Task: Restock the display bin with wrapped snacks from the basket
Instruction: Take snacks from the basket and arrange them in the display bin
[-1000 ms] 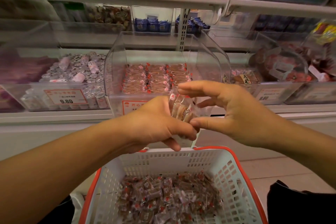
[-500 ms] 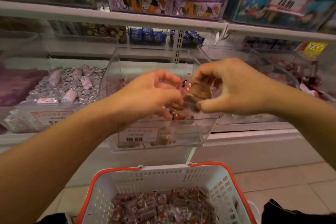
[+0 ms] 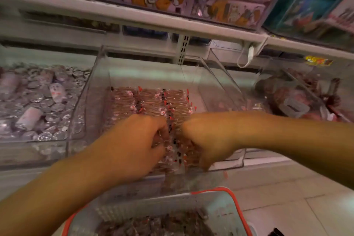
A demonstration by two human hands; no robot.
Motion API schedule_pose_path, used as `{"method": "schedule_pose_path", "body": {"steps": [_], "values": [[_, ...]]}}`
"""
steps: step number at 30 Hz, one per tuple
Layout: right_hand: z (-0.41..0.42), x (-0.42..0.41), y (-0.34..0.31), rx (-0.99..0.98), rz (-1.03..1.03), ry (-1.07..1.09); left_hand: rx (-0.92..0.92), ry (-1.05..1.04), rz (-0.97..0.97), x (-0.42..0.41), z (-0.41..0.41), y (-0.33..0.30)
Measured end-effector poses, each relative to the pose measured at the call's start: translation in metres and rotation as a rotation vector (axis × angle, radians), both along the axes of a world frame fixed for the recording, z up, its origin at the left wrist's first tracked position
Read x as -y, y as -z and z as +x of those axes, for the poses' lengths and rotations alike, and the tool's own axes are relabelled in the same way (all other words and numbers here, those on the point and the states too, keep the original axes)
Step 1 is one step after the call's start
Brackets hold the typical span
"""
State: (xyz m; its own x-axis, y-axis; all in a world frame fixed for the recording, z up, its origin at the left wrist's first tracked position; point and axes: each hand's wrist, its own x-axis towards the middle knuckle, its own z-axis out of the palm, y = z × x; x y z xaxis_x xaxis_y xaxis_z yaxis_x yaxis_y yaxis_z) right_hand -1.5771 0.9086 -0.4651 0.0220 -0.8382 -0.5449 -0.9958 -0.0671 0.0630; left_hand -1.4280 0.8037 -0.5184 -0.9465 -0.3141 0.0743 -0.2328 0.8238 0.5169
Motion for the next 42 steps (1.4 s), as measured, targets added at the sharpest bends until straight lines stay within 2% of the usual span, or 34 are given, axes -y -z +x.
{"method": "schedule_pose_path", "body": {"steps": [3, 6, 10, 14, 19, 23, 25, 27, 28, 29, 30, 32, 33, 35, 37, 38, 40, 42], "values": [[0.002, -0.005, 0.009, 0.016, -0.127, 0.025, 0.05, 0.003, 0.057, 0.002, 0.003, 0.002], [0.002, -0.007, 0.011, -0.053, -0.207, 0.101, 0.083, -0.019, 0.122, 0.005, 0.008, 0.003], [0.009, -0.003, 0.012, -0.157, -0.205, 0.025, 0.1, -0.026, 0.13, 0.005, 0.01, 0.003], [0.007, 0.002, 0.006, -0.136, -0.142, 0.063, 0.095, -0.032, 0.113, 0.007, 0.011, 0.006], [0.008, 0.003, -0.001, -0.016, -0.13, 0.142, -0.053, -0.048, -0.008, 0.004, 0.012, 0.0], [0.017, -0.008, -0.022, 0.044, -0.338, 0.2, -0.273, -0.071, -0.11, -0.005, 0.018, -0.018], [0.025, -0.026, -0.036, 0.189, -0.551, 0.266, -0.42, -0.039, -0.193, -0.012, 0.031, -0.031], [0.036, -0.058, -0.039, 0.476, -0.763, 0.349, -0.516, 0.079, -0.275, -0.025, 0.046, -0.037], [0.042, -0.077, -0.032, 0.63, -0.785, 0.39, -0.532, 0.156, -0.283, -0.035, 0.054, -0.035], [0.049, -0.094, -0.015, 0.777, -0.704, 0.453, -0.522, 0.23, -0.259, -0.046, 0.059, -0.029], [0.06, -0.108, 0.009, 0.897, -0.533, 0.532, -0.48, 0.294, -0.215, -0.057, 0.063, -0.019], [0.084, -0.126, 0.074, 0.95, -0.092, 0.703, -0.27, 0.363, -0.149, -0.082, 0.063, 0.015], [0.094, -0.131, 0.114, 0.918, 0.091, 0.773, -0.082, 0.373, -0.143, -0.092, 0.06, 0.037], [0.111, -0.135, 0.2, 0.763, 0.303, 0.772, 0.351, 0.357, -0.131, -0.104, 0.058, 0.088], [0.125, -0.144, 0.276, 0.582, 0.358, 0.758, 0.684, 0.323, -0.048, -0.11, 0.066, 0.144], [0.131, -0.152, 0.306, 0.551, 0.362, 0.818, 0.778, 0.3, -0.024, -0.113, 0.074, 0.17], [0.141, -0.177, 0.351, 0.558, 0.35, 0.996, 0.892, 0.204, 0.02, -0.119, 0.092, 0.218], [0.149, -0.198, 0.384, 0.554, 0.287, 1.244, 0.968, 0.034, 0.155, -0.129, 0.109, 0.257]]}}
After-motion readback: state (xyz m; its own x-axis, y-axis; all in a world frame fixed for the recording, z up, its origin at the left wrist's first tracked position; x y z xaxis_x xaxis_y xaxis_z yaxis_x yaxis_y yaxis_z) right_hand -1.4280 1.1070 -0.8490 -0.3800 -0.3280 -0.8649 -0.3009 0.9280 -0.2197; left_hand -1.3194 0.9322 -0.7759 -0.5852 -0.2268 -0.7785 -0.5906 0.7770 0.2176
